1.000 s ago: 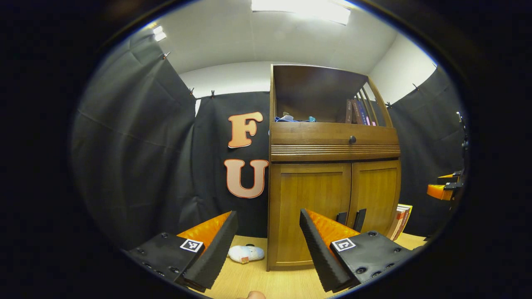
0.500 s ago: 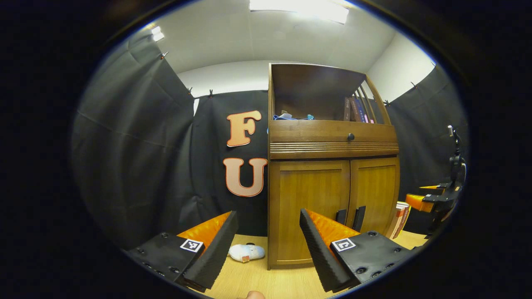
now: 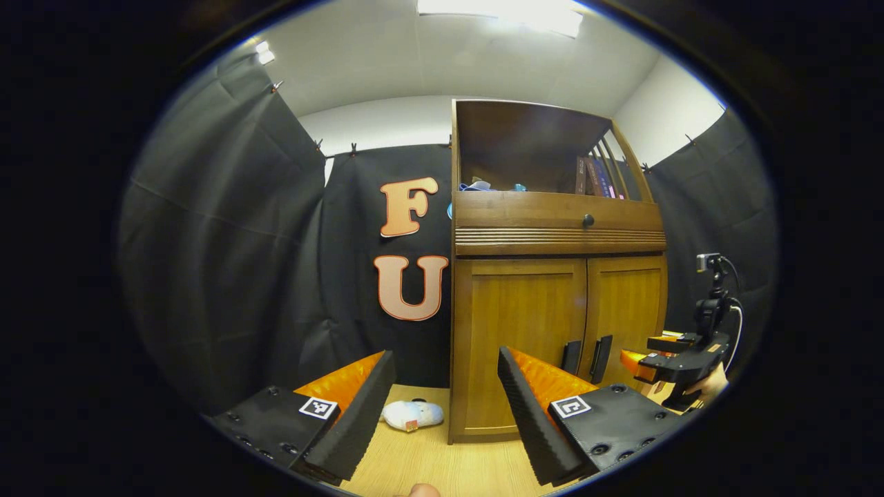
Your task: Open the right door of the double-door shoe cabinet with the right hand, and open the left door with the left hand.
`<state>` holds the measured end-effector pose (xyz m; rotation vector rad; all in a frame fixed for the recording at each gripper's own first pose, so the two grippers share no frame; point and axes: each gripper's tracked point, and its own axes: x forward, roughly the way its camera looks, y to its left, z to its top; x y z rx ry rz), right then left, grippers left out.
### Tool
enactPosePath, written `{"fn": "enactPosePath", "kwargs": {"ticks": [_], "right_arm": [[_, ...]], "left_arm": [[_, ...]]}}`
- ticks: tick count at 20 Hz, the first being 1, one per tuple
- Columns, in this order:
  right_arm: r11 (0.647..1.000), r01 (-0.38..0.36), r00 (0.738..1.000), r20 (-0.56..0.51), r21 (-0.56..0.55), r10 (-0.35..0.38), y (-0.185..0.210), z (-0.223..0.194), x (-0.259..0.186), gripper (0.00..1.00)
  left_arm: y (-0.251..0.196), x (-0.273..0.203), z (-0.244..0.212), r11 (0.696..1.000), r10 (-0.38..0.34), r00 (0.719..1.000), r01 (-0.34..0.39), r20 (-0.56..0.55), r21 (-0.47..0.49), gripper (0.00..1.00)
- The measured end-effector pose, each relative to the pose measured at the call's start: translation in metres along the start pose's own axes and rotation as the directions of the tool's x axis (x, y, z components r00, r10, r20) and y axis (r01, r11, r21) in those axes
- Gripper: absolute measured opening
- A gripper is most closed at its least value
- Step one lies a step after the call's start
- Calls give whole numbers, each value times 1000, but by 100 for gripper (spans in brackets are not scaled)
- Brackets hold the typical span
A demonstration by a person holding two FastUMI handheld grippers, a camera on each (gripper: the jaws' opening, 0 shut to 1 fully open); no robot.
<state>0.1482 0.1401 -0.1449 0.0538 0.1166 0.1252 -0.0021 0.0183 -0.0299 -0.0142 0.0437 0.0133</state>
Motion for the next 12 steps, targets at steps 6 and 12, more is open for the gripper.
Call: {"fn": "enactPosePath", "kwargs": {"ticks": [6, 12], "right_arm": [[999, 15, 1000, -26, 49, -13, 9, -22, 43, 91], [999, 1, 1000, -22, 40, 0, 20, -25, 54, 60]], "left_arm": [[17, 2, -7, 1000, 21, 1000, -21, -11, -7, 99], [31, 0, -7, 999, 46, 999, -46, -10, -3, 96]]}}
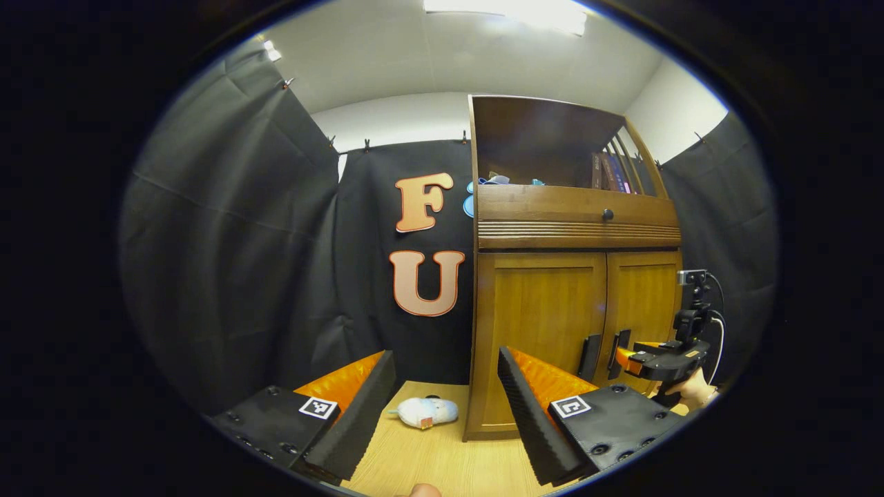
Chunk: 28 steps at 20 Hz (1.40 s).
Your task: Open the right door of the double-door shoe cabinet with the right hand, and open the left door with the left hand.
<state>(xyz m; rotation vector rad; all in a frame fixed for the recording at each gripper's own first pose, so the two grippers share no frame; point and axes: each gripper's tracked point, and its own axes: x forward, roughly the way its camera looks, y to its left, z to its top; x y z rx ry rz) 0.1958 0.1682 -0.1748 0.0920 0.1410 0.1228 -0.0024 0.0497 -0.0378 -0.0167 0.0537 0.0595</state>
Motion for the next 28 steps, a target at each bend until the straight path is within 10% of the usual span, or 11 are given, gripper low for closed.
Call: {"fn": "enactPosePath", "kwargs": {"ticks": [1, 3, 5, 6, 8, 15, 28], "right_arm": [[1000, 0, 1000, 3, -6, 0, 1, 0, 1, 47], [1000, -15, 1000, -6, -1, 15, 5, -3, 1, 63], [1000, -26, 999, -23, 13, 27, 13, -9, 4, 45], [1000, -18, 999, -32, 11, 19, 12, -12, 7, 63], [1000, -12, 999, -48, 17, 13, 13, -17, 12, 63], [999, 7, 998, -70, 46, -4, 10, -22, 14, 29], [998, -51, 996, -74, 38, 54, 1, -24, -45, 26]], "left_arm": [[0, -1, 1, 1000, -2, 1000, 2, 3, -5, 96], [-1, 0, 0, 1000, -8, 1000, 8, 4, -13, 98], [1, 1, -4, 1000, -9, 1000, 9, -1, -9, 94], [3, 1, -6, 1000, -7, 1000, 7, -4, -6, 99], [6, 1, -8, 1000, -4, 1000, 4, -8, -4, 96], [15, -2, -9, 1000, 19, 1000, -19, -3, -1, 94], [-6, 4, -26, 1000, -13, 999, 12, -34, -20, 94]]}}
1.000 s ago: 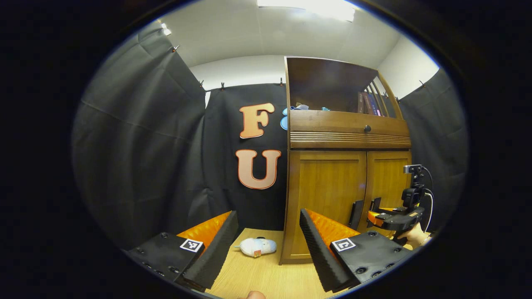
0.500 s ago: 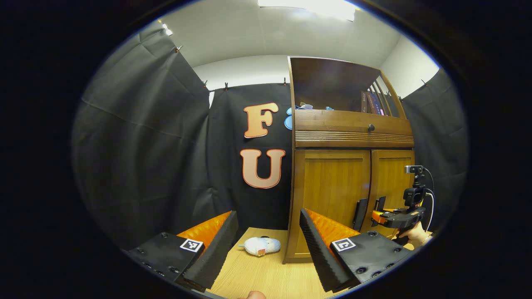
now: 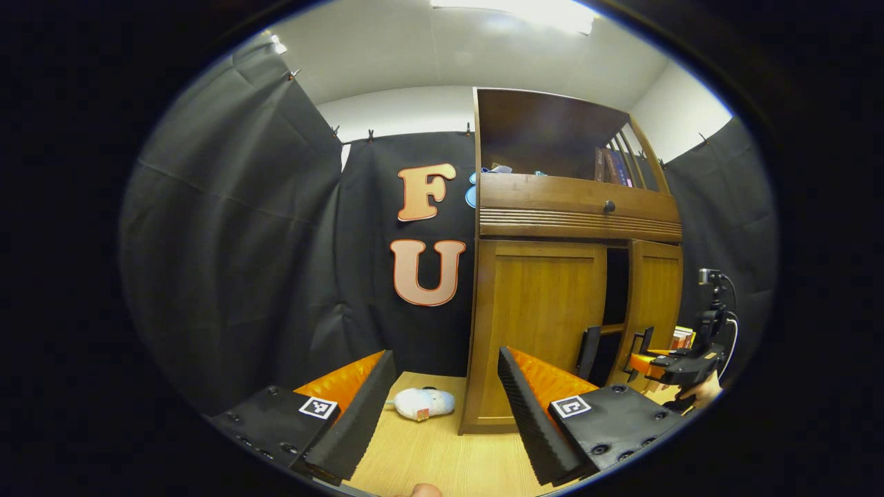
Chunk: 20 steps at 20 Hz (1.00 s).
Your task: Open the right door of the double-door shoe cabinet with the right hand, and open the left door with the left hand.
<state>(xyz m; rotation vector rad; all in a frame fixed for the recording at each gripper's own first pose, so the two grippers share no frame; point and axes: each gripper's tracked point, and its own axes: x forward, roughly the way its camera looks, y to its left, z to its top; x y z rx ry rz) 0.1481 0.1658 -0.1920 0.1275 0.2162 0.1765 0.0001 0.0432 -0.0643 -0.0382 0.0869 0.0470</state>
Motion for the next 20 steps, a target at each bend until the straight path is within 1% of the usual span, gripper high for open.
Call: {"fn": "enactPosePath", "kwargs": {"ticks": [5, 7, 9, 10, 13, 14, 15, 16, 19, 20], "right_arm": [[1000, -8, 1000, 3, -3, 8, -11, 2, -26, 26], [1000, -4, 1000, 6, -7, 4, -17, 2, -36, 26], [1000, 4, 1000, 10, -13, -4, -22, 4, -44, 26], [1000, 10, 1000, 12, -17, -10, -26, 5, -49, 21], [999, 38, 999, 15, -14, -38, -40, 5, -64, 22], [998, 52, 998, 20, -18, -52, -45, 5, -68, 20], [997, 65, 998, 23, -32, -64, -51, 6, -72, 10], [996, 76, 997, 28, -42, -75, -57, 6, -76, 14], [994, 103, 994, 31, -41, -102, -71, 8, -85, 9], [993, 110, 993, 32, -40, -109, -76, 8, -87, 14]], "left_arm": [[-14, 1, -3, 1000, -15, 1000, 15, -3, 15, 94], [-24, 2, -2, 999, -33, 999, 34, -5, 14, 94], [-34, 3, -5, 999, -51, 999, 51, -8, 14, 94], [-39, 3, -5, 998, -59, 998, 59, -9, 16, 94], [-53, 1, -9, 997, -82, 997, 82, -15, 16, 94], [-58, 1, -9, 996, -89, 996, 89, -16, 14, 99], [-62, 0, -9, 995, -95, 995, 95, -17, 13, 99], [-66, 0, -11, 995, -101, 995, 101, -18, 12, 99], [-83, -1, -13, 992, -123, 992, 123, -23, 6, 99], [-89, -1, -15, 992, -128, 991, 128, -25, 5, 99]]}}
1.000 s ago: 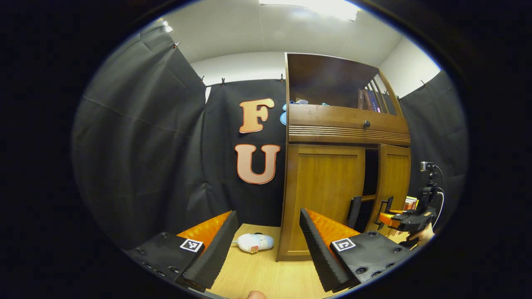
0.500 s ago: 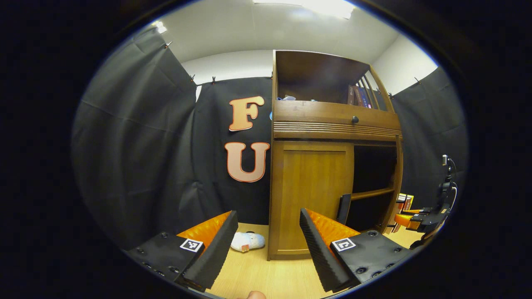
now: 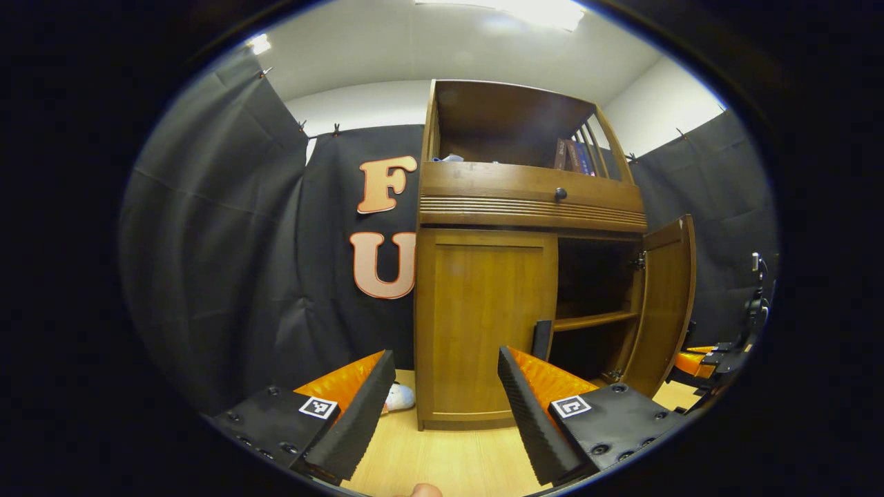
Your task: Open the right door of the double-door shoe cabinet with the right hand, and open the left door with the left hand.
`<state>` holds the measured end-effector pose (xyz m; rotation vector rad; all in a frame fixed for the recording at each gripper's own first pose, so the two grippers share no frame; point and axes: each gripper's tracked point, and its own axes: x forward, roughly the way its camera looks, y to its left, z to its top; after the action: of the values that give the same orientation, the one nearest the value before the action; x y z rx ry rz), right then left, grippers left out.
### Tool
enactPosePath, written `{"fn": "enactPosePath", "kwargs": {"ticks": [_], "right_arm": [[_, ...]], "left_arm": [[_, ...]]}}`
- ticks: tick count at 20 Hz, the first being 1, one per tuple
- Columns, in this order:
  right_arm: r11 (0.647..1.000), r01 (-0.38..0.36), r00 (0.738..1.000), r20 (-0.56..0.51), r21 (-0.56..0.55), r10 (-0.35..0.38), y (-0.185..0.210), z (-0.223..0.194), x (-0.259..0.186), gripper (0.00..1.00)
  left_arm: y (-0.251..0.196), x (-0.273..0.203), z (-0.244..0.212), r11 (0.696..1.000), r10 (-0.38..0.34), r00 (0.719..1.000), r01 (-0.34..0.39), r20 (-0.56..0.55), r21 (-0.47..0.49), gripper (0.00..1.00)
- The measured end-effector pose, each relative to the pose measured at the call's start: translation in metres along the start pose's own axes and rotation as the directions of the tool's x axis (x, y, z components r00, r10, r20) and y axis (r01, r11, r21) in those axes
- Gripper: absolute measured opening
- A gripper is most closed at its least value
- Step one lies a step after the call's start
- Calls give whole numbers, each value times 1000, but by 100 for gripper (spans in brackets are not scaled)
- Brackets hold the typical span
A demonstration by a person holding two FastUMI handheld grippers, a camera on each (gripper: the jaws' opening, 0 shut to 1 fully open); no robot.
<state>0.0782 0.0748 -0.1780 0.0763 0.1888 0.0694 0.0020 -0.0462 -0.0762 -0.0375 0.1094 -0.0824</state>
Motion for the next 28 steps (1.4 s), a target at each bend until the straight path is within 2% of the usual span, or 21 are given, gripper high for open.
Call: {"fn": "enactPosePath", "kwargs": {"ticks": [1, 2, 12, 18, 23, 27, 28], "right_arm": [[1000, 6, 1000, 1, -1, -6, -4, 0, -1, 12], [1000, 11, 1000, 2, -4, -11, -9, 0, -3, 6], [999, 52, 998, 25, -1, -52, -51, 1, -11, 6], [995, 103, 994, 21, 9, -103, -82, 0, -13, 6], [994, 107, 994, 19, 25, -107, -92, 2, -14, 5], [989, 146, 989, 31, 37, -147, -109, 6, -23, 4], [988, 153, 987, 35, 39, -154, -114, 7, -25, 12]], "left_arm": [[-4, 1, -1, 1000, 0, 1000, 0, 0, 6, 99], [-8, 2, -2, 1000, 1, 1000, -1, 0, 14, 99], [-44, 11, -14, 999, -21, 999, 22, -27, 31, 99], [-68, 20, -25, 999, -44, 998, 45, -50, 19, 99], [-88, 31, -33, 998, -61, 997, 62, -57, 13, 99], [-104, 45, -36, 997, -78, 995, 78, -55, 4, 96], [-109, 49, -39, 996, -83, 995, 84, -56, 3, 96]]}}
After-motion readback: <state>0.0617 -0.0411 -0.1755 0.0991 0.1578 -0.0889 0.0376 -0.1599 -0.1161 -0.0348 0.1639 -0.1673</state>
